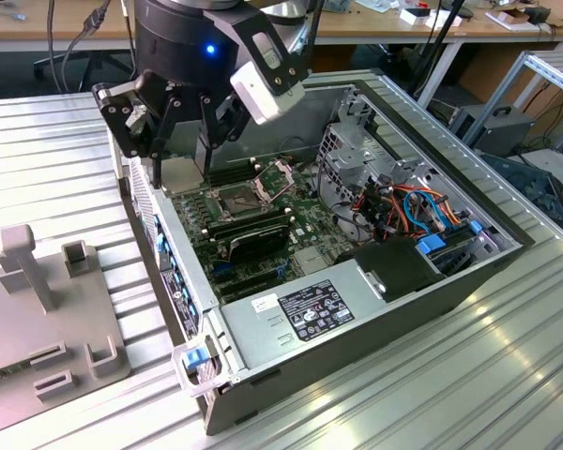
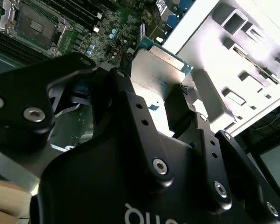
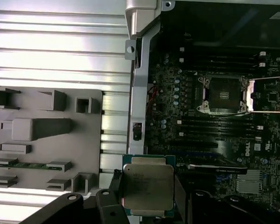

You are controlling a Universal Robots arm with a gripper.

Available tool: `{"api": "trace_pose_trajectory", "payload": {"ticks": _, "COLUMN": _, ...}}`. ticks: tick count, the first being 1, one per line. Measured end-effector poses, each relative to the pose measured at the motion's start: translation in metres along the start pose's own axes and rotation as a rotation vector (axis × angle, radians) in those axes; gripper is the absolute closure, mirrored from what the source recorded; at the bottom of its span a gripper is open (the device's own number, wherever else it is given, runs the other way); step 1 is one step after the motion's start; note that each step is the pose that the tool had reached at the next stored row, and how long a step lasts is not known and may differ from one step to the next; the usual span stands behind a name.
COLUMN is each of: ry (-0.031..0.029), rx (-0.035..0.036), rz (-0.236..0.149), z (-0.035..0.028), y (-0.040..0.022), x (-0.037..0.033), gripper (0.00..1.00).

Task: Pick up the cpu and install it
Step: 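Pick up the cpu and move it towards the insertion slot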

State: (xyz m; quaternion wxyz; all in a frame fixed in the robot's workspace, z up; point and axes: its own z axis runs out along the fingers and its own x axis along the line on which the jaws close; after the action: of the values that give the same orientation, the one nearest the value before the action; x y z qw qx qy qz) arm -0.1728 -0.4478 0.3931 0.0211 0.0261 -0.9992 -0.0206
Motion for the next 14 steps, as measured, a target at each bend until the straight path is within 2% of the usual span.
{"api": "trace_pose_trajectory", "payload": {"ticks": 14, "ry": 0.0000, "rx": 0.0000, "rz": 0.000, "z": -0.0010, "y": -0.0012, "x": -0.0242, "gripper": 0.47}}
